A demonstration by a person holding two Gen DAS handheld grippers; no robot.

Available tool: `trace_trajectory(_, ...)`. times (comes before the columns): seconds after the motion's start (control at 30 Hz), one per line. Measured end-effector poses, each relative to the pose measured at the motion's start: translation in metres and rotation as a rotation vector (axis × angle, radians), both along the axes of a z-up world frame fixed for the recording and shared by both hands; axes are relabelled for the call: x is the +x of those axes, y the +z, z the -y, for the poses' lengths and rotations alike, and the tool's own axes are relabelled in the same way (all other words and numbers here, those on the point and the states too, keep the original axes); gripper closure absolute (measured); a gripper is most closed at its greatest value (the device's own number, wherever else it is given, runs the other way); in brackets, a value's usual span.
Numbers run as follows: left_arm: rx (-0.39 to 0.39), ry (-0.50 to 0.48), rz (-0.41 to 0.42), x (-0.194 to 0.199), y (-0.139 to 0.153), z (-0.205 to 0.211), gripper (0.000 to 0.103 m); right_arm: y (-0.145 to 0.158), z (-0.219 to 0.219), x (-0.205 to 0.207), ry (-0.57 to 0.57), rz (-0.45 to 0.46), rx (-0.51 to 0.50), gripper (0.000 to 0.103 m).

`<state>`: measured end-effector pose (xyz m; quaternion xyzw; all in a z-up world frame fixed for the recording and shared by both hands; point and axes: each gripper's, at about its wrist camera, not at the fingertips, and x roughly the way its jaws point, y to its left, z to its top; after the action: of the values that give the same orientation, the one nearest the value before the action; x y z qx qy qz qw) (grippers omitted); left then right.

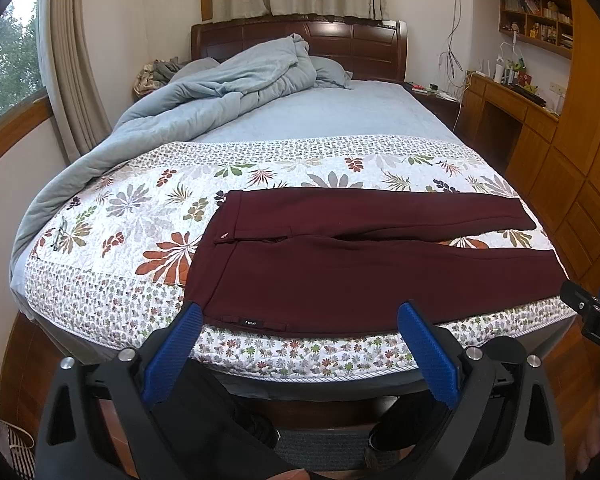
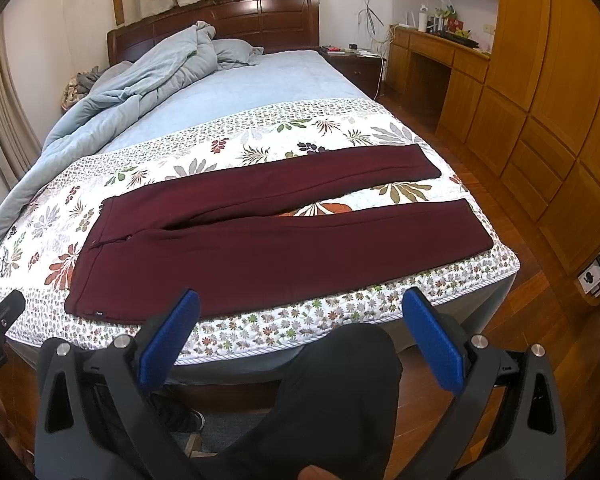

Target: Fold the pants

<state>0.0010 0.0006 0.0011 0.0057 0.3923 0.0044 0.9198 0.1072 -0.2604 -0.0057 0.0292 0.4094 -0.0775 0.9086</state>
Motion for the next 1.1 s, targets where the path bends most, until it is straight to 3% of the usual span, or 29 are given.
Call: trace_trajectory(1.1, 0.014, -0.021, -0.068, 0.023, -0.028, 0.009, 0.004, -0.023, 0.006, 0.020, -0.003, -0.052, 0.001, 0.002)
